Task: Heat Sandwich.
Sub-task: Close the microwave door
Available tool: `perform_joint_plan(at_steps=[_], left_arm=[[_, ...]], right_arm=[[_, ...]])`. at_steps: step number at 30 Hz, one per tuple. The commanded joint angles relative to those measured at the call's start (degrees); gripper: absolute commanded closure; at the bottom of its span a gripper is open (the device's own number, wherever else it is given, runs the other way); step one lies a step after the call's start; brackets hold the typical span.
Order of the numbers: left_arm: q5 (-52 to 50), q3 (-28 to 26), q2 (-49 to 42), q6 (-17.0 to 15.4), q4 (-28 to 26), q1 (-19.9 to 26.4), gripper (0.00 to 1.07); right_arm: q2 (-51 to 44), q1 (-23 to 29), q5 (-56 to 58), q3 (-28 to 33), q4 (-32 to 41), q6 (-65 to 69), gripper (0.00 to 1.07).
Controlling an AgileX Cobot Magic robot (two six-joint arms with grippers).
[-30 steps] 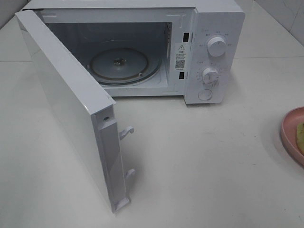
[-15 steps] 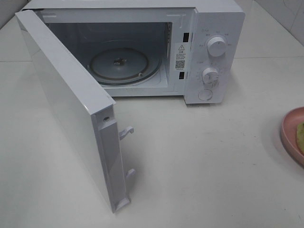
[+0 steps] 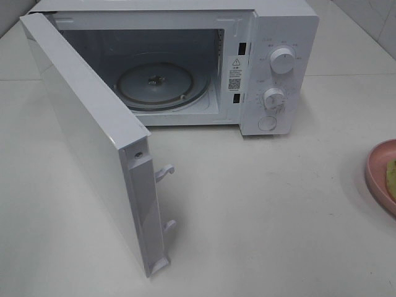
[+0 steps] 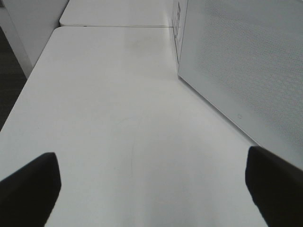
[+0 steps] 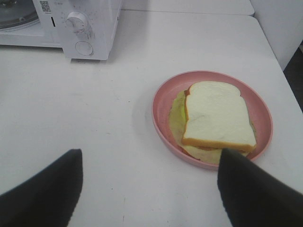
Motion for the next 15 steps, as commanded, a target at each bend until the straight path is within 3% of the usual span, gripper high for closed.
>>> perform_joint_plan(at_steps=[1, 15], left_arm=[[-0.3, 0.1, -1.4, 0.1, -0.1, 0.2, 0.06], [-0.3, 0.1, -1.3, 0.1, -0.1, 0.2, 0.06]], right_arm=[[-1.5, -0.5, -0.2, 0.1, -0.3, -0.7, 0.31], [-1.5, -0.5, -0.2, 0.1, -0.3, -0.7, 0.31]])
